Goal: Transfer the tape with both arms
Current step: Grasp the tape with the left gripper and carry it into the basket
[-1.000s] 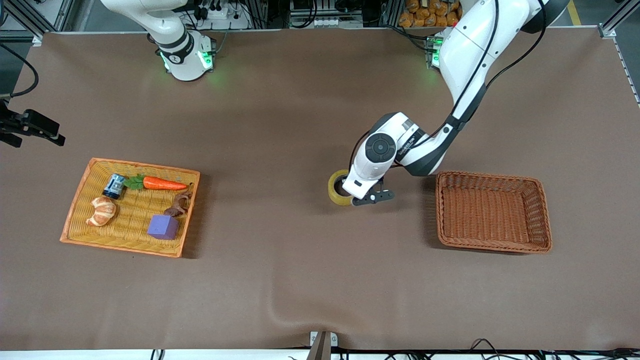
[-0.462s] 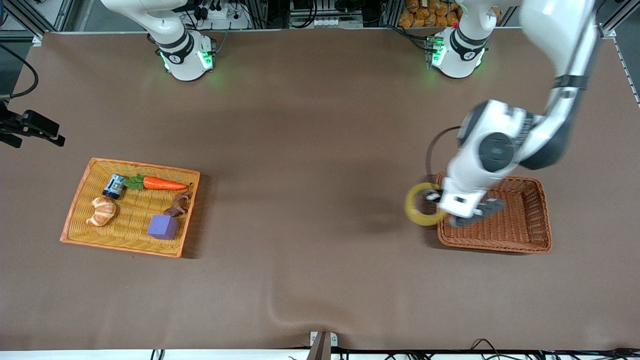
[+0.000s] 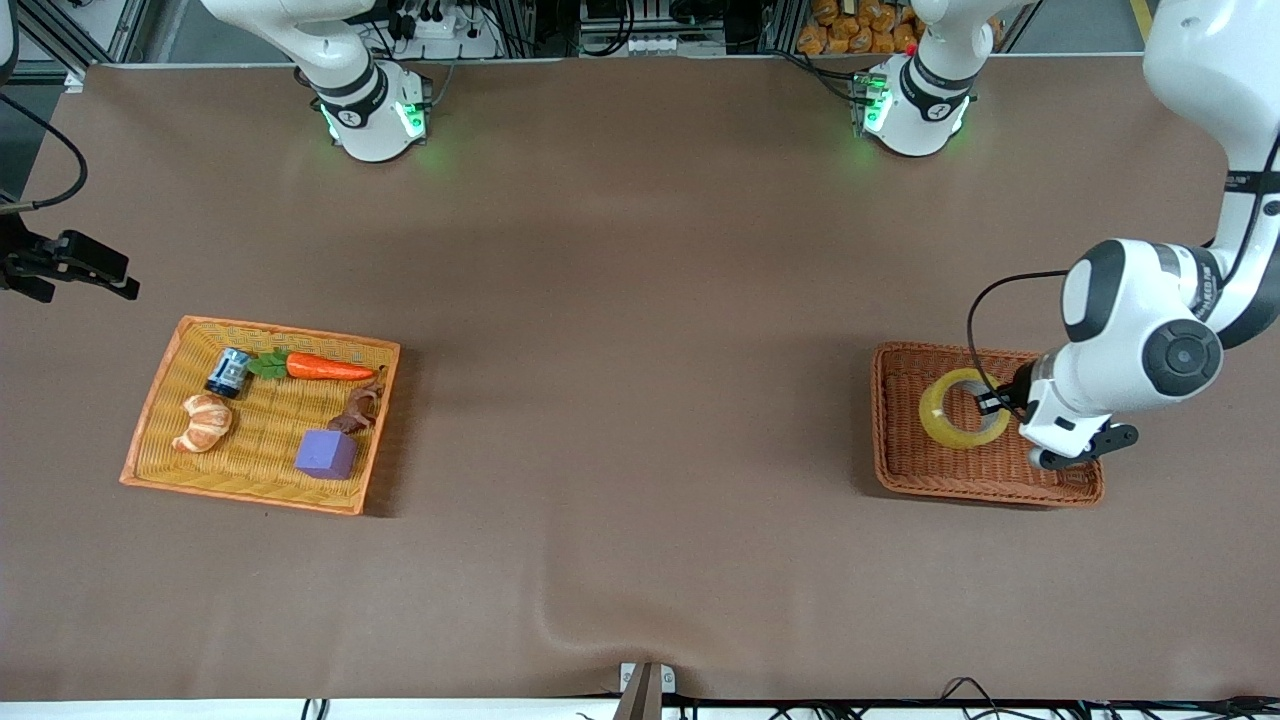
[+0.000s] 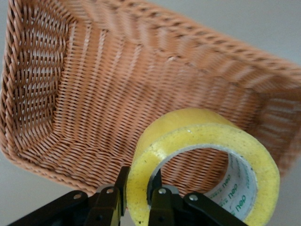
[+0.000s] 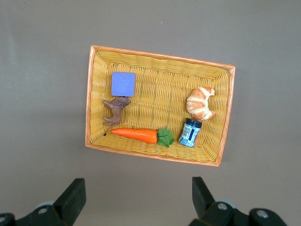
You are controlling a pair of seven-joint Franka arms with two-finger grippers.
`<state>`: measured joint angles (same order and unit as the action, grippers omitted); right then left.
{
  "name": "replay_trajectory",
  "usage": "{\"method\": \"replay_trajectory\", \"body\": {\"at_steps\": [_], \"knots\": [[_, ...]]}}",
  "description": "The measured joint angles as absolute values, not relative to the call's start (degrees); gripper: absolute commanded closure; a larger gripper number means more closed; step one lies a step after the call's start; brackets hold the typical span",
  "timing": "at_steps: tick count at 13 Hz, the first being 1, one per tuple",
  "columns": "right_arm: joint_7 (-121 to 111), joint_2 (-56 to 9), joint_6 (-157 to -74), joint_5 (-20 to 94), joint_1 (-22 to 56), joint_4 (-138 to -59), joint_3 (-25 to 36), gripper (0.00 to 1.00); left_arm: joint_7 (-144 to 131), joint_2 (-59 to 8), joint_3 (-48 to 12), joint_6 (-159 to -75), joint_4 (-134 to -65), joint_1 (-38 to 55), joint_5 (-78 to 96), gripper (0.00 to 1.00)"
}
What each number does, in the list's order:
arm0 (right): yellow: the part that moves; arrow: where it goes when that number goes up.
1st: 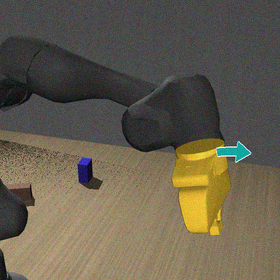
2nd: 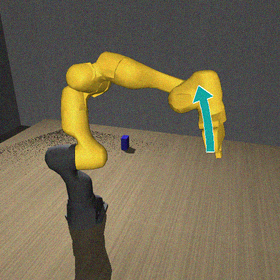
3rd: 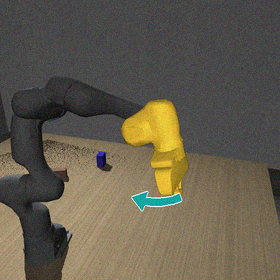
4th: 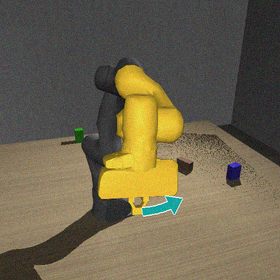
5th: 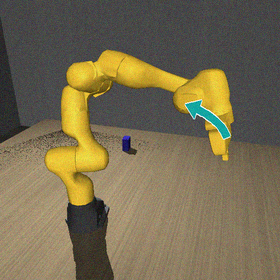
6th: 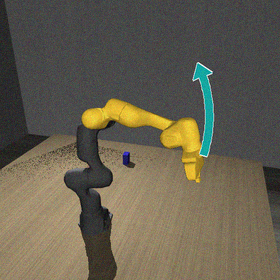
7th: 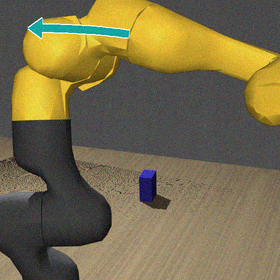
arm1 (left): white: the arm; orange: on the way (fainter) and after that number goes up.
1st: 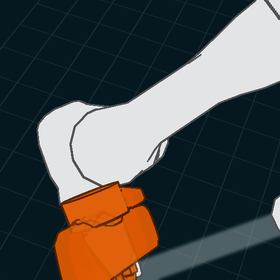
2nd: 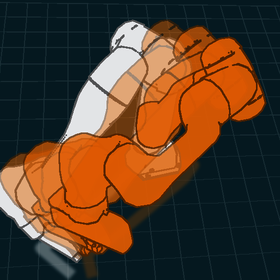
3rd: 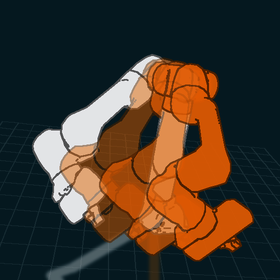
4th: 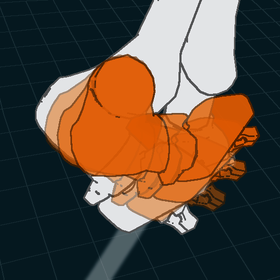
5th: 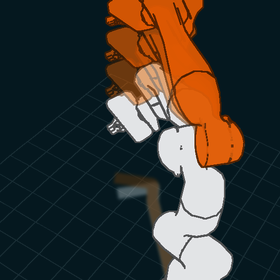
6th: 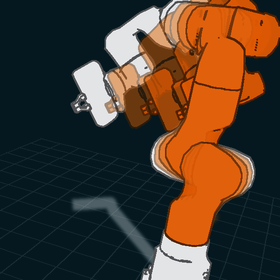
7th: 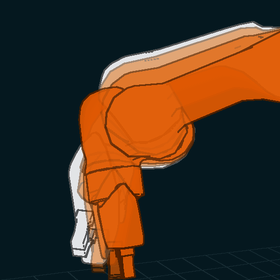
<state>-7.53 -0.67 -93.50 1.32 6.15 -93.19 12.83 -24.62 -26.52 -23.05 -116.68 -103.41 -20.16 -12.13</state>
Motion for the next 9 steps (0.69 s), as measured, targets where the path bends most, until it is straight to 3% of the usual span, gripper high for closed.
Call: {"method": "replay_trajectory", "body": {"at_steps": [1,2,9], "knots": [[-7.5,-0.7,-93.5,1.3,6.1,-93.1,12.8,0.0,-23.2,-27.8,-23.1,-117.1,-103.5,-21.4,-12.1,0.57],[-7.5,-0.7,-93.5,1.3,6.1,-92.9,12.8,0.0,-22.3,-29.1,-23.1,-117.5,-103.5,-22.3,-12.1,0.01],[-7.4,-1.3,-93.6,1.4,6.1,-91.9,12.8,0.0,-22.0,-27.4,-24.7,-116.4,-101.1,-22.0,-12.1,0.0]]}}
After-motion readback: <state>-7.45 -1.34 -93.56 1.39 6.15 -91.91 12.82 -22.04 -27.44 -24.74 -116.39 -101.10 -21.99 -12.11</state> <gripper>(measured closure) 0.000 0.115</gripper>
